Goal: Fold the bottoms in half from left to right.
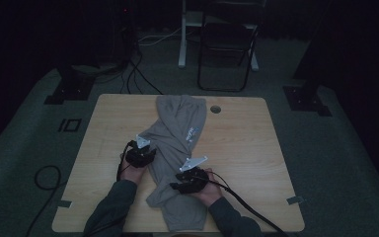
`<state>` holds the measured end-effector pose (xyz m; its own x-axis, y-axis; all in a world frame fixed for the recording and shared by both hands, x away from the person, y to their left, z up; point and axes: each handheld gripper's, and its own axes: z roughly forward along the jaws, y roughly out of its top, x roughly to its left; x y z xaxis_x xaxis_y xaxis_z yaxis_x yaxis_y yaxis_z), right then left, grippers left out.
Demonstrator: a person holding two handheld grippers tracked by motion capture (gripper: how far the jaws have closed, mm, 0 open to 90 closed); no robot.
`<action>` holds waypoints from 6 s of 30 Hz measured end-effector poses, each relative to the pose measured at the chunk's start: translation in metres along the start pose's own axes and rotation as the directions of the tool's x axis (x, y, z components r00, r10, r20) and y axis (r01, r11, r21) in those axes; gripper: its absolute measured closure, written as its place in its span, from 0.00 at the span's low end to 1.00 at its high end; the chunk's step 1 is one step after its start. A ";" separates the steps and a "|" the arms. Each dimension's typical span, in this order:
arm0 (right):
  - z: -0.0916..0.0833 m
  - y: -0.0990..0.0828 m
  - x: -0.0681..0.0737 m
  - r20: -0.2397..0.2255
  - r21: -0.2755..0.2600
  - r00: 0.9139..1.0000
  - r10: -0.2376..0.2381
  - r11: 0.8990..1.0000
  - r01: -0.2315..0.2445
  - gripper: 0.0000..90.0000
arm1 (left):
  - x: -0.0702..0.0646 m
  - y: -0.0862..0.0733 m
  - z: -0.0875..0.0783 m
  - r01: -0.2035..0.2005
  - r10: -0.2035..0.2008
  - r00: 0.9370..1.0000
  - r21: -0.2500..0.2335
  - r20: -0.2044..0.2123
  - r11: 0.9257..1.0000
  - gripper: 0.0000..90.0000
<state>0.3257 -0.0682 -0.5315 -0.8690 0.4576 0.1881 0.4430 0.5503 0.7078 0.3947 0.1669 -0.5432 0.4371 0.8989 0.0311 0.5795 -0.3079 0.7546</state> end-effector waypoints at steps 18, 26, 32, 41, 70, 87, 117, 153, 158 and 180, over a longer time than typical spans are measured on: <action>-0.087 -0.060 0.038 -0.004 0.058 0.971 -0.238 0.970 0.238 0.96 | -0.001 0.000 -0.001 -0.002 0.002 1.000 0.003 0.000 1.000 0.73; -0.091 -0.051 0.028 -0.024 -0.074 0.983 -0.185 0.980 0.183 0.78 | 0.000 -0.001 -0.001 0.005 -0.005 1.000 0.001 0.004 1.000 0.73; -0.088 -0.028 0.016 0.054 -0.160 0.991 -0.122 0.979 0.129 0.85 | 0.000 -0.001 -0.001 0.007 -0.007 1.000 0.000 0.008 1.000 0.73; -0.026 -0.033 0.005 0.044 0.051 0.986 -0.161 0.986 0.159 0.87 | 0.000 -0.001 -0.001 0.009 -0.009 1.000 0.001 0.008 1.000 0.73; -0.037 -0.048 0.024 -0.041 0.079 0.956 -0.291 0.953 0.293 0.89 | 0.000 -0.001 -0.001 0.005 -0.005 1.000 0.002 0.004 1.000 0.72; -0.067 -0.061 0.041 -0.221 -0.016 0.938 -0.266 0.963 0.269 0.87 | 0.000 0.000 -0.001 0.015 -0.015 1.000 0.008 -0.006 1.000 0.68; -0.041 -0.049 -0.021 0.171 0.001 0.977 -0.126 0.992 0.127 0.69 | -0.068 -0.028 -0.038 -0.145 0.139 0.970 0.016 0.198 0.989 0.66; -0.069 -0.062 -0.013 0.178 0.093 0.972 -0.153 0.986 0.138 0.59 | -0.102 -0.056 -0.086 -0.199 0.184 0.944 0.025 0.273 0.980 0.43; -0.077 -0.065 -0.008 0.112 0.056 0.985 -0.130 0.991 0.125 0.58 | -0.107 -0.062 -0.095 -0.198 0.182 0.939 0.025 0.290 0.980 0.43; -0.087 -0.077 -0.002 0.028 0.006 0.988 -0.150 0.989 0.150 0.58 | -0.097 -0.067 -0.108 -0.157 0.152 0.938 -0.008 0.310 0.988 0.41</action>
<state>0.2740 -0.1725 -0.5272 -0.9191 0.3894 0.0604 0.3090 0.6171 0.7236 0.2392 0.1340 -0.5266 0.7116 0.7001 -0.0595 0.4979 -0.4428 0.7456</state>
